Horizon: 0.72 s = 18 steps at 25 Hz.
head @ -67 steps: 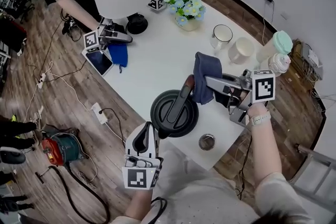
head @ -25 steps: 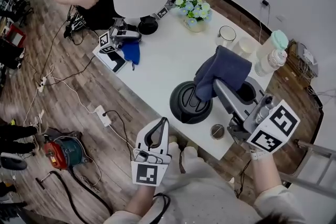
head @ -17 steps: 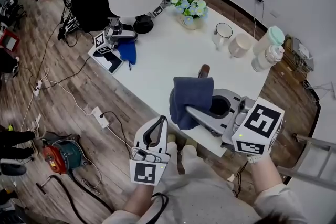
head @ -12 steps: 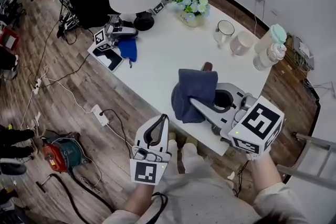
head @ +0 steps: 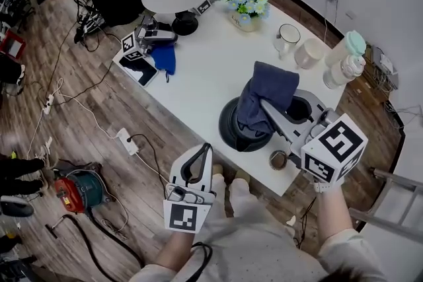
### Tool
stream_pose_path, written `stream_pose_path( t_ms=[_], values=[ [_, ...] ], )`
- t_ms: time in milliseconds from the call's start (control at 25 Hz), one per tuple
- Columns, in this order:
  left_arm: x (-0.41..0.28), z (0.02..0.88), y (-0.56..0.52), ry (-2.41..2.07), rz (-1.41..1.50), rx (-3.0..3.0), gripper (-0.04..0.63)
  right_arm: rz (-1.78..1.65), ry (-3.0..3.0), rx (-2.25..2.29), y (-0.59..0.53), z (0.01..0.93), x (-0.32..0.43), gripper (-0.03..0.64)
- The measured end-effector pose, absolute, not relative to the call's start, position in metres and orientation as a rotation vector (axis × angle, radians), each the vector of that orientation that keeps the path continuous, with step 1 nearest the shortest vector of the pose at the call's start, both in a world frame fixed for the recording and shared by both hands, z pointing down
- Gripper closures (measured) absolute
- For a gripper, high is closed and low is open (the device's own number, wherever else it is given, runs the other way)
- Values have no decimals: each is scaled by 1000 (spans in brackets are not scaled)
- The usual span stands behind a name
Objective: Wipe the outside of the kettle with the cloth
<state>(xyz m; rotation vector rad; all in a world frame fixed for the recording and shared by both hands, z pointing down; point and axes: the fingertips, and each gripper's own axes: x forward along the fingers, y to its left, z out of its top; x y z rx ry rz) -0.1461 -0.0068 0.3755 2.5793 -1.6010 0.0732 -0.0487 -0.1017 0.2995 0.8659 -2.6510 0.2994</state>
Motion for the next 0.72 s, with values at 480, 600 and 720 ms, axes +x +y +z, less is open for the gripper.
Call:
stream_pose_path(
  t_ms=[480,600,720],
  values=[
    [-136,380,-5,-1582,83,2576,588,338,-2615,1134,-120,309,-1,561],
    [-134,380,-4,-1577,82,2580,588,338,-2566,1209,-119,316,19,561],
    [-130,380,-1,-1567,81,2587,589,366,-2621,1284,-110,303,35,561]
  ],
)
